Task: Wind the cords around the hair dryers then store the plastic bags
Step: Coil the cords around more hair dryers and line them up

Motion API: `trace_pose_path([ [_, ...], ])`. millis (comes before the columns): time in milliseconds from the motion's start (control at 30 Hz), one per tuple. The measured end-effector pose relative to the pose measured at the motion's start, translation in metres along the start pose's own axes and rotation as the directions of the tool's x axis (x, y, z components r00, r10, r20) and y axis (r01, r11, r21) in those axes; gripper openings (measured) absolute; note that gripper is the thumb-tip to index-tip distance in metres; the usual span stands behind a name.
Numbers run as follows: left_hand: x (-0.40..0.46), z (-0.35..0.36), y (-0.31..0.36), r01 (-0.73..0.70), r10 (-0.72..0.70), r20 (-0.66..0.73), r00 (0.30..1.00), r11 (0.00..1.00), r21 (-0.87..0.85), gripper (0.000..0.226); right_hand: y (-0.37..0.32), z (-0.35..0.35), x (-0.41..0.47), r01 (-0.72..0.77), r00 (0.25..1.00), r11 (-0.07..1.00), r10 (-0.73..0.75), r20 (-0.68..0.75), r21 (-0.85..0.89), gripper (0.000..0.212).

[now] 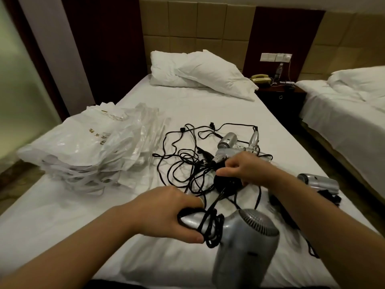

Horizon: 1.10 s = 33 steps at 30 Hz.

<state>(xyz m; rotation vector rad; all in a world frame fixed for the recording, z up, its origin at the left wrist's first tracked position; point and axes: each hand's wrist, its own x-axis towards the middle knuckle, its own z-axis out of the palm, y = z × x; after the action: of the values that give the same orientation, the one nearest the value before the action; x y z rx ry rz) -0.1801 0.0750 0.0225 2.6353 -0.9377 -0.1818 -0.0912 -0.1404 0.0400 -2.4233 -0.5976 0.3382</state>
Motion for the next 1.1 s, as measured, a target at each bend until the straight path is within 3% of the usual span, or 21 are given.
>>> trace_pose_path([
  [67, -0.003, -0.005, -0.001, 0.032, -0.045, -0.036, 0.998, 0.953, -0.302, 0.049, 0.037, 0.021, 0.012, -0.065, 0.998, 0.992, 0.061, 0.035, 0.109, 0.031],
  [133, -0.004, -0.008, -0.005, 0.060, -0.119, -0.068, 0.991, 0.824, -0.563, 0.061, 0.087, 0.053, 0.026, -0.183, 0.973, 0.973, 0.160, 0.164, 0.140, 0.023],
  [200, -0.001, -0.008, -0.009, 0.043, -0.143, -0.090, 0.986, 0.727, -0.685, 0.070, 0.128, 0.084, 0.040, -0.189, 0.975, 0.918, 0.132, 0.180, 0.349, 0.029],
  [233, 0.002, -0.007, -0.010, 0.024, -0.144, -0.107, 0.984, 0.698, -0.716, 0.068, 0.124, 0.098, 0.036, -0.153, 0.984, 0.886, 0.097, 0.147, 0.438, 0.036],
  [333, 0.010, -0.003, -0.011, -0.027, -0.195, -0.182, 0.964, 0.607, -0.794, 0.051, 0.041, 0.103, -0.006, -0.037, 0.996, 0.844, 0.077, -0.052, 0.536, 0.026],
  [467, 0.020, 0.004, -0.010, -0.026, -0.371, -0.284, 0.884, 0.568, -0.823, 0.036, 0.015, 0.113, -0.034, -0.019, 0.994, 0.690, 0.090, -0.059, 0.724, 0.043],
  [567, 0.031, 0.009, -0.010, 0.060, -0.558, -0.386, 0.735, 0.621, -0.782, 0.040, 0.009, 0.119, -0.045, -0.067, 0.995, 0.656, 0.099, 0.002, 0.752, 0.044],
  [667, 0.040, 0.017, -0.014, 0.199, -0.680, -0.444, 0.583, 0.649, -0.734, 0.048, -0.002, 0.116, -0.053, -0.153, 0.986, 0.619, 0.040, 0.164, 0.770, 0.042],
  [700, 0.041, 0.018, -0.017, 0.239, -0.686, -0.469, 0.556, 0.673, -0.700, 0.051, -0.006, 0.113, -0.055, -0.171, 0.976, 0.661, 0.013, 0.217, 0.731, 0.041],
  [767, 0.039, 0.018, -0.026, 0.350, -0.664, -0.527, 0.531, 0.738, -0.577, 0.056, -0.013, 0.109, -0.057, -0.163, 0.953, 0.846, 0.001, 0.304, 0.508, 0.034],
  [867, 0.030, 0.016, -0.038, 0.521, -0.635, -0.535, 0.558, 0.769, -0.370, 0.063, -0.016, 0.090, -0.058, -0.020, 0.963, 0.998, 0.002, 0.269, 0.066, 0.023],
  [933, 0.024, 0.017, -0.042, 0.584, -0.623, -0.495, 0.605, 0.770, -0.256, 0.065, -0.015, 0.069, -0.058, 0.084, 0.983, 0.983, -0.055, 0.175, -0.162, 0.017],
  [1100, 0.019, 0.021, -0.037, 0.601, -0.560, -0.375, 0.739, 0.799, -0.010, 0.057, -0.041, 0.017, -0.059, 0.122, 0.986, 0.860, -0.161, -0.035, -0.496, 0.019],
])
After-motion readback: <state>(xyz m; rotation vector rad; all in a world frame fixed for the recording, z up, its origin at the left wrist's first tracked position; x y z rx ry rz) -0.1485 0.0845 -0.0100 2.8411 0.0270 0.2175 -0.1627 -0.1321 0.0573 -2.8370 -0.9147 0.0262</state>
